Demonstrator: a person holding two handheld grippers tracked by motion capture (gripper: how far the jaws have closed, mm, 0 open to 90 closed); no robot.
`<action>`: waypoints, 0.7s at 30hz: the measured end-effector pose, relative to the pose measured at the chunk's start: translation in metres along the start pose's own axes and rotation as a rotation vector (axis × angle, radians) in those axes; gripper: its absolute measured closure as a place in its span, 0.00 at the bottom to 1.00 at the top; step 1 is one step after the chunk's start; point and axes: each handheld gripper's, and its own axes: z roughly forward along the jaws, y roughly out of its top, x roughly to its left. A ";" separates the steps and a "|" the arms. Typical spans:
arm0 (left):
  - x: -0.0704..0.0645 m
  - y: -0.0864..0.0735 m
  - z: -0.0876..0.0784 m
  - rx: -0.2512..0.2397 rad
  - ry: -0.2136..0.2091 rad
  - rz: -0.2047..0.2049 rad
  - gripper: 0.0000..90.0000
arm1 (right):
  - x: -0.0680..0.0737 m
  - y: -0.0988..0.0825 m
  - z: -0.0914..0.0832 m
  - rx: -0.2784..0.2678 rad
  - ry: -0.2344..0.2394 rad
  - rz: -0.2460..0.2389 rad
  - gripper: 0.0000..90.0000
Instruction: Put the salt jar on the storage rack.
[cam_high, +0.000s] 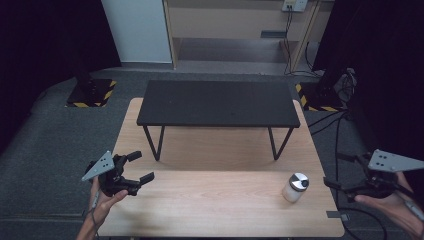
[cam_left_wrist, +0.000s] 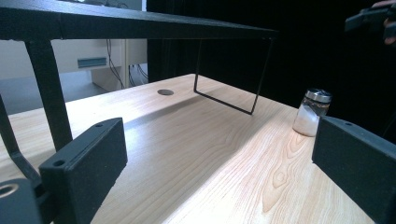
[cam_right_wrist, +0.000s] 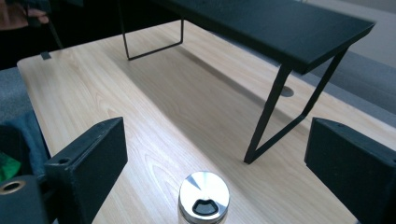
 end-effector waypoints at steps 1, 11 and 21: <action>0.000 0.000 0.000 -0.001 0.000 -0.001 0.02 | 0.000 -0.005 0.004 0.002 -0.001 0.003 0.06; 0.000 0.000 0.000 0.001 0.001 -0.003 0.02 | -0.005 -0.039 0.038 0.053 0.006 0.042 0.06; 0.000 0.000 0.000 0.002 0.000 -0.003 0.02 | -0.006 -0.055 0.069 0.114 0.021 0.025 0.07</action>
